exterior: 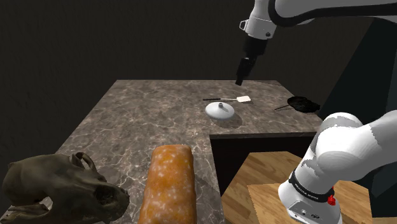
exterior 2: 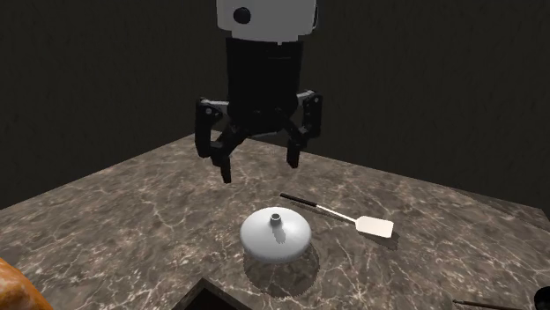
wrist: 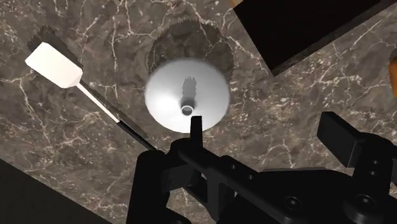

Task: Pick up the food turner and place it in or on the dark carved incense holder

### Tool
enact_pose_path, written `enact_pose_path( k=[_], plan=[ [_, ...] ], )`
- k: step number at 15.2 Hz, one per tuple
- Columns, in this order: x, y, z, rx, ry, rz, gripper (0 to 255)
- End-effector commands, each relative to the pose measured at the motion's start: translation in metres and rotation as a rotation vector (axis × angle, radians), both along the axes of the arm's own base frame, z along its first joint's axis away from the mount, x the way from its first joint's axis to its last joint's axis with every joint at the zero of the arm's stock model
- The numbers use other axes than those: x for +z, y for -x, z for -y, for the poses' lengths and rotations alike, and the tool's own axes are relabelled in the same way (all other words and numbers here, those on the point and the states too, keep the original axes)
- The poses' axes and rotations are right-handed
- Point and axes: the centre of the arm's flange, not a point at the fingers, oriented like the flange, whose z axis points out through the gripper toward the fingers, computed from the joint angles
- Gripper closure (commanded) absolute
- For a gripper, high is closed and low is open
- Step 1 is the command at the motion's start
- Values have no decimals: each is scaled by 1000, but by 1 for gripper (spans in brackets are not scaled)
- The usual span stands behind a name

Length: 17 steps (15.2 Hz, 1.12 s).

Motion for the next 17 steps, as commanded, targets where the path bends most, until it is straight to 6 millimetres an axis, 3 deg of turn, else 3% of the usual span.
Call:
enact_pose_path(
  k=[1, 9, 17],
  plan=[
    [-14, -8, 21, 52, 4, -4, 0],
    [-75, -51, 100, 242, 13, -22, 0],
    [-136, -107, 169, 431, 22, -40, 0]
  ],
)
